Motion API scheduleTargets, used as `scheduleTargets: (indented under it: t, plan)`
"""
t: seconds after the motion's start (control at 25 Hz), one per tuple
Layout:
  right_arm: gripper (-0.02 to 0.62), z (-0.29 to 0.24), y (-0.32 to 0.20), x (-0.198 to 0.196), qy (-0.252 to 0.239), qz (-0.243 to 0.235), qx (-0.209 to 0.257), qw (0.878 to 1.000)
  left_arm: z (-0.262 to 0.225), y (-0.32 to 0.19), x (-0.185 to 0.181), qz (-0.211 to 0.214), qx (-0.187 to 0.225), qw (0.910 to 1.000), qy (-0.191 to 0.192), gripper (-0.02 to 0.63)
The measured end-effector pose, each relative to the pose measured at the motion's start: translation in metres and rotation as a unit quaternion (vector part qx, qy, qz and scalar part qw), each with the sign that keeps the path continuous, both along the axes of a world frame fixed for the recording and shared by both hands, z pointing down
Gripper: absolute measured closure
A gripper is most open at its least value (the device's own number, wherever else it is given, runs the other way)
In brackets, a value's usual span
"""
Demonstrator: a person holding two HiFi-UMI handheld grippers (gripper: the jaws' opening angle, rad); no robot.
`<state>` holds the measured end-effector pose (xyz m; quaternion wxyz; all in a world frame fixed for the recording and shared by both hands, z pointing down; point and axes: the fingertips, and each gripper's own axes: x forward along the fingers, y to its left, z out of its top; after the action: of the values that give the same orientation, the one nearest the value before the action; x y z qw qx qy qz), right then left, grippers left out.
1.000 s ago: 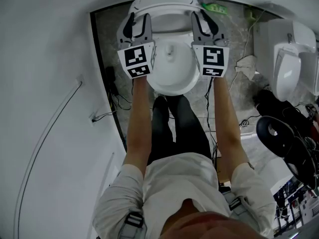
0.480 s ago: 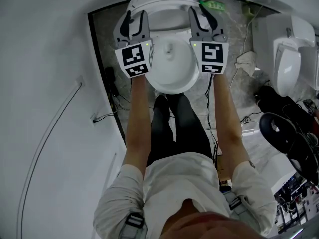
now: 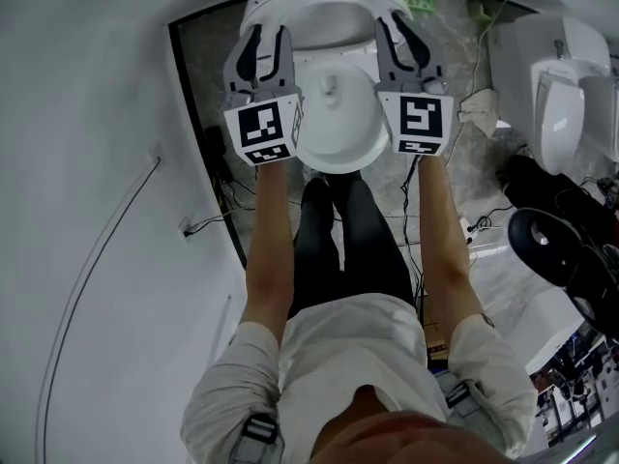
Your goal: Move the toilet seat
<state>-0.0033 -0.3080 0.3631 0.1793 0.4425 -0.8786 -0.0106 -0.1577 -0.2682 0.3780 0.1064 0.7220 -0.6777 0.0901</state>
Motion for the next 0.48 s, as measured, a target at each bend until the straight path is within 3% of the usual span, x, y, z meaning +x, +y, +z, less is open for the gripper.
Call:
scheduleTargets:
  t: [0.24,0.48]
  plan:
    - [0.549,-0.006,0.028,0.003,-0.008,0.003,0.004,1.0,-0.004,0.02,0.01,0.031,0.013,0.9994,-0.004,0.537]
    - [0.574,-0.009,0.053,0.001,-0.017,-0.005,-0.001,1.0,-0.013,0.038,0.025,0.065,0.022,0.9976,-0.013,0.572]
